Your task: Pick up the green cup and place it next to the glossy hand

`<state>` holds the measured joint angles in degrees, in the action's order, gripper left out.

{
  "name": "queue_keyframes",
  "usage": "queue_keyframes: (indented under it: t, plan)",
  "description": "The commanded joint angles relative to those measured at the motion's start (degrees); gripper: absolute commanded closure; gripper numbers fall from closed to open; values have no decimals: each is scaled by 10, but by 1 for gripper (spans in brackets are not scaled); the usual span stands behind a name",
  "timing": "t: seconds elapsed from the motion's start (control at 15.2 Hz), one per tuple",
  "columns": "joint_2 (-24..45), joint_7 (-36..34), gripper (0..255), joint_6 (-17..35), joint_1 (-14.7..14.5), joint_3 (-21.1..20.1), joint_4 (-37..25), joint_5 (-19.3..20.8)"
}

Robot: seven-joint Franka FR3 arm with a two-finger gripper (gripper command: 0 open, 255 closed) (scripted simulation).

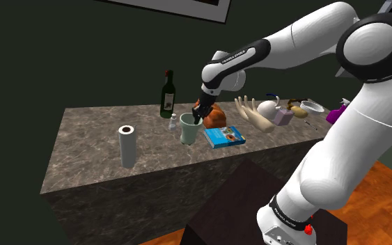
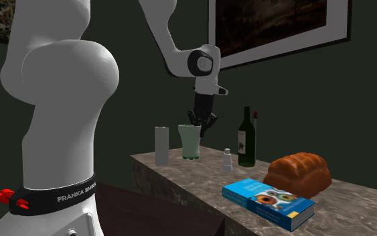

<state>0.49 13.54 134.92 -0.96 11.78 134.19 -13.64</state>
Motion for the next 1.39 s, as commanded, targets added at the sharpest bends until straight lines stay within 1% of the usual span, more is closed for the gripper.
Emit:
queue_keyframes:
  t: [0.0, 0.66, 1.25, 1.32]
  plan:
    - [-11, -5, 255, -15, 1, 1, -5, 7]
    - [-56, -32, 255, -90, 3, 1, -38, 32]
    - [-86, -50, 255, -158, 5, 0, -78, 46]
    - [-86, -50, 255, -159, 5, 0, -79, 46]
